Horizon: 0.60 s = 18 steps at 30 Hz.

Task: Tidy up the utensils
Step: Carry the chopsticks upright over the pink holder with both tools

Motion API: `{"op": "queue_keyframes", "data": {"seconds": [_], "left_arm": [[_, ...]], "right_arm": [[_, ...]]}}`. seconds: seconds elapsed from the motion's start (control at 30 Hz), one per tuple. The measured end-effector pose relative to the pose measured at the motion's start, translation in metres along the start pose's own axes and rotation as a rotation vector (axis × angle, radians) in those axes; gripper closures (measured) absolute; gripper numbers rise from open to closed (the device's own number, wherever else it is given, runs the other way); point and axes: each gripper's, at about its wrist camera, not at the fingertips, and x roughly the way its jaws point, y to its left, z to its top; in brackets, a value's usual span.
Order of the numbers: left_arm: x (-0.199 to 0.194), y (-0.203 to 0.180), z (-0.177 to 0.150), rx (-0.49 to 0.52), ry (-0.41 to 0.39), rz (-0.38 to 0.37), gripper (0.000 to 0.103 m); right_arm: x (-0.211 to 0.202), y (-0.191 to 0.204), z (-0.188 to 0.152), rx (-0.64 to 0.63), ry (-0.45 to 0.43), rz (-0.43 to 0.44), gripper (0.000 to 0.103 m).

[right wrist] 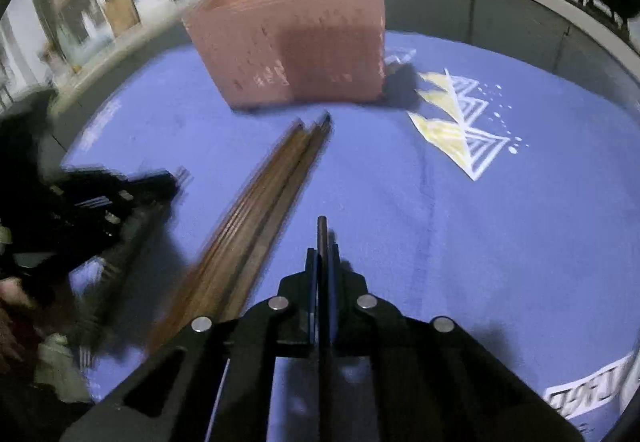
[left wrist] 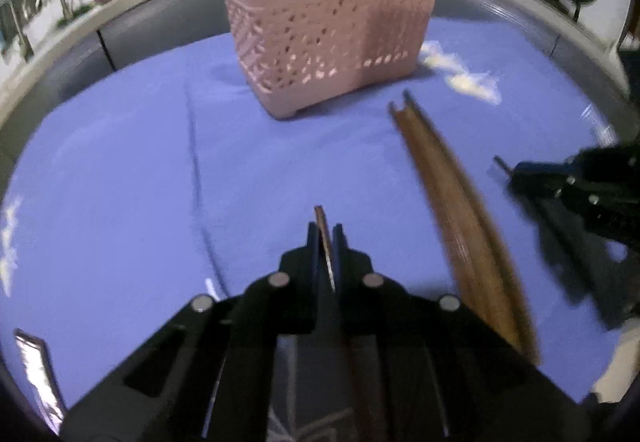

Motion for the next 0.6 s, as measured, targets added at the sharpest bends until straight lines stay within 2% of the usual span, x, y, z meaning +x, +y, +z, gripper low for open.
{"op": "queue_keyframes", "data": {"seconds": [0.1,0.2,0.37,0.6], "left_arm": [[-0.027,0.007,0.006,-0.037,-0.069,-0.081,0.098],[-0.06,0.009,0.016,-0.048,-0.153,-0.13,0.098],[-0.103,0.009,0.027,-0.046,-0.268,-0.154,0.098],[-0.142,0.015,0.048,-0.055,-0.371,-0.164,0.098]], "right_arm": [[-0.034,0.008,0.003,0.004,-0.129,0.077,0.098],[-0.058,0.013,0.006,-0.003,-0.218,0.107,0.098],[-0.095,0.023,0.016,-0.015,-0.374,0.139,0.098],[-0.127,0.039,0.041,-0.021,-0.509,0.14,0.098]]}}
